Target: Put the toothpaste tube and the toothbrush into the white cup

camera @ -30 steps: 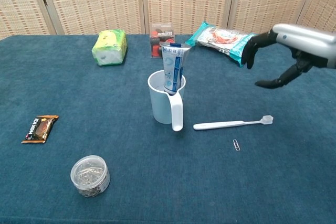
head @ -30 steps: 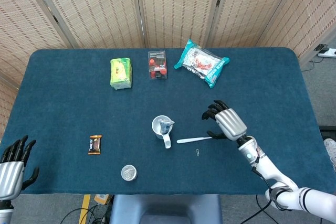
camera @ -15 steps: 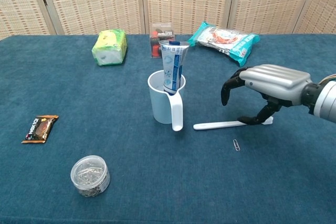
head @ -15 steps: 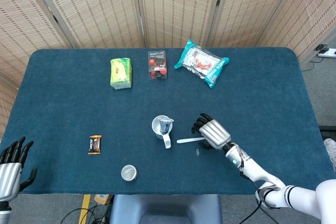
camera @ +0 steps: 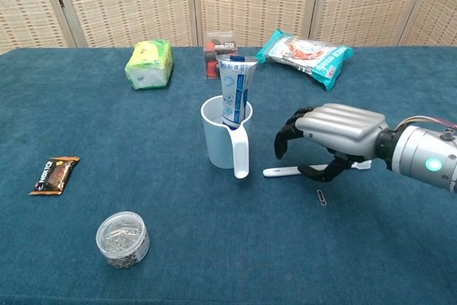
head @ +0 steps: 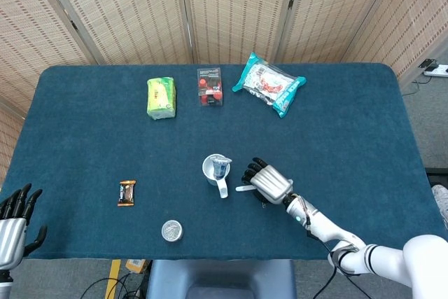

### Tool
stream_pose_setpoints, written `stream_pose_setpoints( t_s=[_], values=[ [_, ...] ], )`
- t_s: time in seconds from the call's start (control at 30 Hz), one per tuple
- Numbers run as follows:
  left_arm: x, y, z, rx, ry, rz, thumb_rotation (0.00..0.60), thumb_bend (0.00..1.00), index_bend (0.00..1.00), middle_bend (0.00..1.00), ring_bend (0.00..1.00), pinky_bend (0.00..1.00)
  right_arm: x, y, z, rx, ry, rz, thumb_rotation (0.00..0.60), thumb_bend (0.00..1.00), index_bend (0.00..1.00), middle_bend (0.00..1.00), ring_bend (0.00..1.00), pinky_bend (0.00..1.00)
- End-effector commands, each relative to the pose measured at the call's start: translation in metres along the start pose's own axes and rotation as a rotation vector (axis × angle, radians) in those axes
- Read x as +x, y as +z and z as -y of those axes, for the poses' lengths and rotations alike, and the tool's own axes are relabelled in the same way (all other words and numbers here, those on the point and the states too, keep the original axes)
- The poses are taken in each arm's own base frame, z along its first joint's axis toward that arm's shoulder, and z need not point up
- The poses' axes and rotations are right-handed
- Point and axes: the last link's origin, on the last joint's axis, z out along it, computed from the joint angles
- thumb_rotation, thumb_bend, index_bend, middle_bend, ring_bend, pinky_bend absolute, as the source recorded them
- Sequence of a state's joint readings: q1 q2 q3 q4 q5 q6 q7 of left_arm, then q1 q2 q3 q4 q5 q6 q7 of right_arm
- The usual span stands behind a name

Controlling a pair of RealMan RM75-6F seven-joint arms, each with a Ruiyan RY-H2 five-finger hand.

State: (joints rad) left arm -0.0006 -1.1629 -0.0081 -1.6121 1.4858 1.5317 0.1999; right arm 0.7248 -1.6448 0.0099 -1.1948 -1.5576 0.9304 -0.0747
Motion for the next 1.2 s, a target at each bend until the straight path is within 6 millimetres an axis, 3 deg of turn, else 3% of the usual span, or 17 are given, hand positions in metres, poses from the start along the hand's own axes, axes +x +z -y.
stream_pose_setpoints(
  t_s=[0.03,0.47,0.7,1.2],
  values=[
    [-0.001,0.000,0.001,0.002,0.000,0.003,0.600,0.44,0.13,0.02,0.03,0.14,-0.001,0.003,0.003,0.007,-0.002,0.005,0.600,0.47,0.35,0.31,0.18,0.14],
    [-0.003,-0.002,0.004,0.010,-0.003,0.007,0.600,0.44,0.13,0.02,0.03,0.14,-0.007,0.006,0.014,0.032,-0.015,0.024,0.600,0.47,0.35,0.31,0.17,0.14],
    [-0.004,-0.002,0.005,0.011,-0.001,0.010,0.600,0.44,0.13,0.02,0.03,0.14,-0.010,-0.003,0.017,0.055,-0.015,0.038,0.600,0.47,0.35,0.31,0.17,0.14],
    [-0.005,0.000,0.001,0.002,0.001,0.014,0.600,0.44,0.13,0.02,0.03,0.14,-0.017,-0.058,0.004,0.046,-0.006,0.079,0.600,0.47,0.35,0.31,0.17,0.14]
  ],
)
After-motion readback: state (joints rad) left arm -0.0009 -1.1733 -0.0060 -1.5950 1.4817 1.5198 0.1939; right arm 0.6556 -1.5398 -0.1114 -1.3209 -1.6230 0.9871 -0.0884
